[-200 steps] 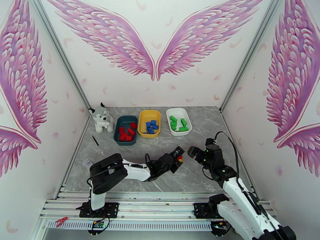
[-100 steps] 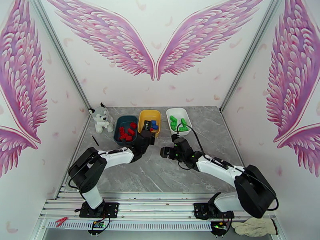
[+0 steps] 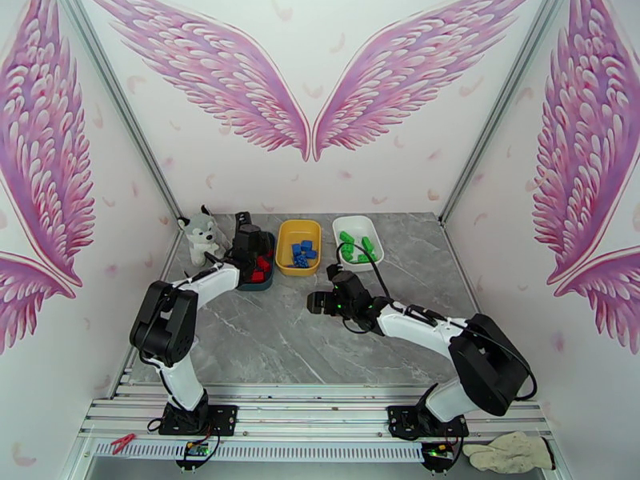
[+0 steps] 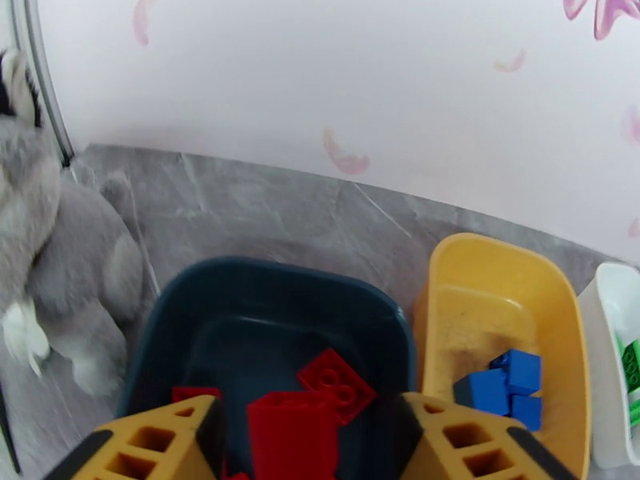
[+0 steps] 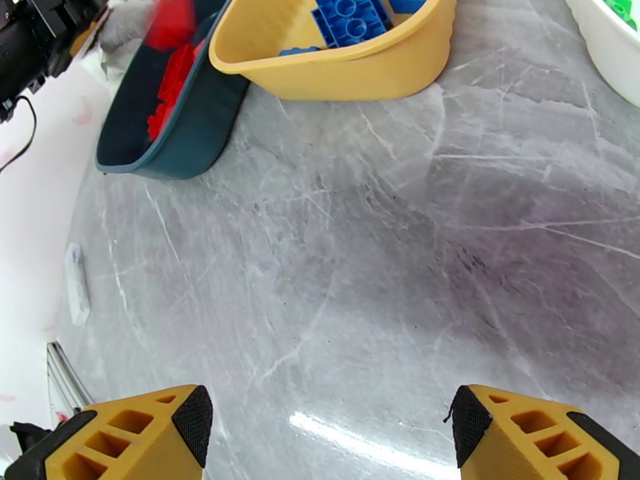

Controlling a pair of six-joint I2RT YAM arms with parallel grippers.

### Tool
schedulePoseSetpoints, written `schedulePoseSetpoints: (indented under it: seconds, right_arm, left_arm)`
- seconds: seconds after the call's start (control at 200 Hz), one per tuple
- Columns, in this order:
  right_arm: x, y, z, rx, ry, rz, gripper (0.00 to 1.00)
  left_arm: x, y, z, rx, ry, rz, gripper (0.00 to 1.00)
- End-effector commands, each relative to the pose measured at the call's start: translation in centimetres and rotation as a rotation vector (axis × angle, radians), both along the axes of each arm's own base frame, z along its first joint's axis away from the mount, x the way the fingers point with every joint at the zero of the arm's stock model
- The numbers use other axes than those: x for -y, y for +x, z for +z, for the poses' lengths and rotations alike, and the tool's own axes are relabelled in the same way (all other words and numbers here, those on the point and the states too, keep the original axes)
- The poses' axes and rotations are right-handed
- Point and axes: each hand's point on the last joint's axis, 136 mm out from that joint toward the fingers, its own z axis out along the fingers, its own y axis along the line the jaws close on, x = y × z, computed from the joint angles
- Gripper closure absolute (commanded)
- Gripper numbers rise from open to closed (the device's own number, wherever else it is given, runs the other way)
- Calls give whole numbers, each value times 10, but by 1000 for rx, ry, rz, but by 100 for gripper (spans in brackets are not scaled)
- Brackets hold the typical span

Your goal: Sort the legos into containers by color

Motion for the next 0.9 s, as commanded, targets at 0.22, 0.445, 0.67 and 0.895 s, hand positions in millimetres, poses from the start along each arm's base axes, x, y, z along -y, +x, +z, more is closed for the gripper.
schedulePoseSetpoints:
  seconds: [0.22,0.445,0.67,0.895]
  right_arm:
    - [26,-3,10,72,-80,-65,14]
    - [62,-2,24,158,-155,-188,13]
    - [98,10,86,392,-184,-333,9]
    - [103,17,148,571,-113,-374,3]
  left_arm:
    - [0,-65,27,61,-34,-38,1]
    - [-40,-145,52,170,-40,43,1]
    - [-81,-197,92,357,-102,164,1]
    - [-77,-202,131,404,8,107,1]
